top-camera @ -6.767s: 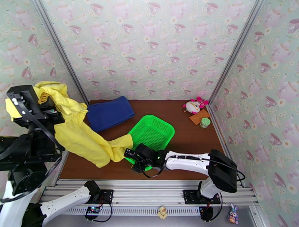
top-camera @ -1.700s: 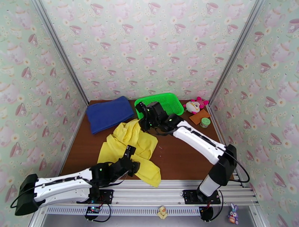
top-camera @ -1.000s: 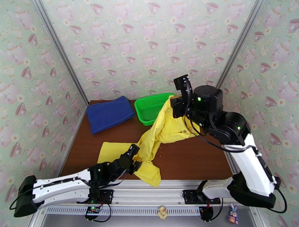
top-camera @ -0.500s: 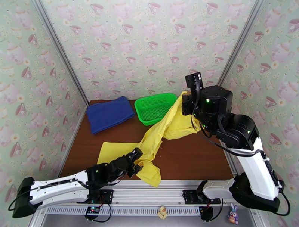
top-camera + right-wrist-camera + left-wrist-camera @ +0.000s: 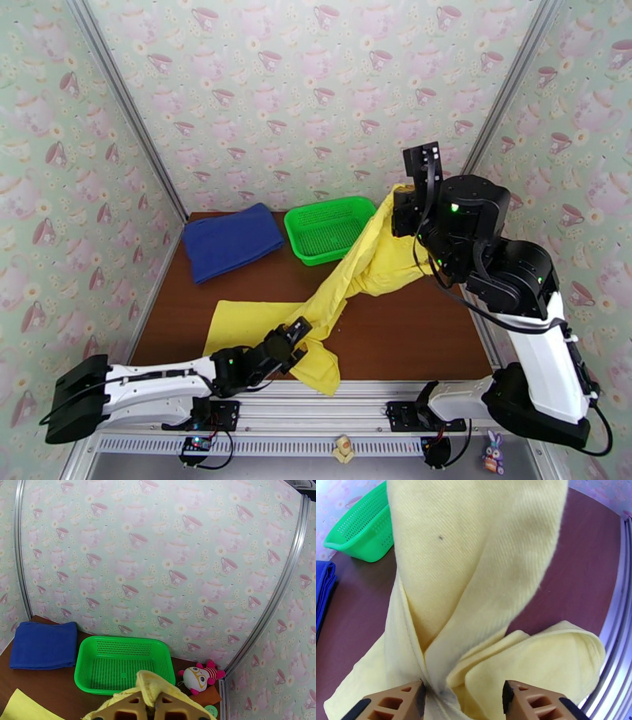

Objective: Fold and stack the trousers

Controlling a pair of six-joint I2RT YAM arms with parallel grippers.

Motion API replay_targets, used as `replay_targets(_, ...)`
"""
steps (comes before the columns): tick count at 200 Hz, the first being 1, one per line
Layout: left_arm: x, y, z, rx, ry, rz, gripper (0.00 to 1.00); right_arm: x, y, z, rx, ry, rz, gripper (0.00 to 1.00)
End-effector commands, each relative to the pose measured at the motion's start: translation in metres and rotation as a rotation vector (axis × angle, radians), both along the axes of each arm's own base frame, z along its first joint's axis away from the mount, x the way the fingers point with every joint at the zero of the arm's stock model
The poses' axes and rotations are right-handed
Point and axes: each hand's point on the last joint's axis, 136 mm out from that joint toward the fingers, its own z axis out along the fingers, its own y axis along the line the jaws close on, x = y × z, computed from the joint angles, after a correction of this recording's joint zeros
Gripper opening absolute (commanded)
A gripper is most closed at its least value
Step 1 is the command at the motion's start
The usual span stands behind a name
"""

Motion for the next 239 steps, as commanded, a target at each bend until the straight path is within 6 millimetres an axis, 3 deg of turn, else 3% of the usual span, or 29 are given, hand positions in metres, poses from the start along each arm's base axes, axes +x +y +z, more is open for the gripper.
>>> replay_targets(1, 0.021, -0.012, 0.034, -0.102, -0.103, 0.055, 0.44, -0.007, -0.009, 0.021, 0.049, -0.054, -0.009, 0.0)
replay_targets(32, 0.021, -0.021, 0.052, -0.14, -0.137, 0.001, 0.46, -0.007, -0.011, 0.017, 0.026, -0.047, -0.017, 0.0)
replay_targets(59, 0.022, -0.032, 0.046, -0.136, -0.097, -0.066, 0.48, -0.009, -0.013, 0.019, 0.03, -0.052, -0.018, 0.0)
replay_targets(68, 0.021, -0.037, 0.041, -0.131, -0.083, -0.09, 0.41, -0.009, -0.013, 0.02, 0.031, -0.056, -0.02, 0.0)
replay_targets(98, 0.022, -0.037, 0.032, -0.102, -0.071, -0.086, 0.0, -0.009, -0.016, 0.022, 0.023, -0.062, -0.029, 0.0)
replay_targets(116, 0.024, -0.024, 0.048, -0.12, -0.104, -0.044, 0.0, -0.007, -0.018, 0.017, 0.004, -0.054, -0.05, 0.0)
replay_targets(136, 0.036, 0.015, 0.092, -0.164, -0.165, 0.11, 0.0, 0.0, -0.022, 0.006, -0.026, -0.04, -0.1, 0.0)
replay_targets(154, 0.053, 0.08, 0.13, -0.232, -0.158, 0.345, 0.0, 0.012, -0.021, -0.012, -0.051, -0.005, -0.134, 0.0)
replay_targets(181, 0.065, 0.169, 0.176, -0.385, -0.098, 0.602, 0.0, 0.038, -0.001, -0.032, -0.038, 0.052, -0.111, 0.0)
replay_targets(200, 0.064, 0.226, 0.225, -0.451, -0.143, 0.781, 0.0, 0.055, 0.019, -0.012, 0.02, 0.018, -0.029, 0.0)
replay_targets(215, 0.054, 0.266, 0.288, -0.502, -0.247, 0.888, 0.0, 0.062, 0.027, 0.017, 0.06, -0.038, 0.005, 0.0)
replay_targets(228, 0.047, 0.287, 0.33, -0.498, -0.32, 0.935, 0.0, 0.061, 0.024, 0.04, 0.083, -0.085, 0.006, 0.0)
replay_targets(239, 0.047, 0.297, 0.355, -0.477, -0.343, 0.959, 0.0, 0.057, 0.018, 0.054, 0.092, -0.121, -0.007, 0.0)
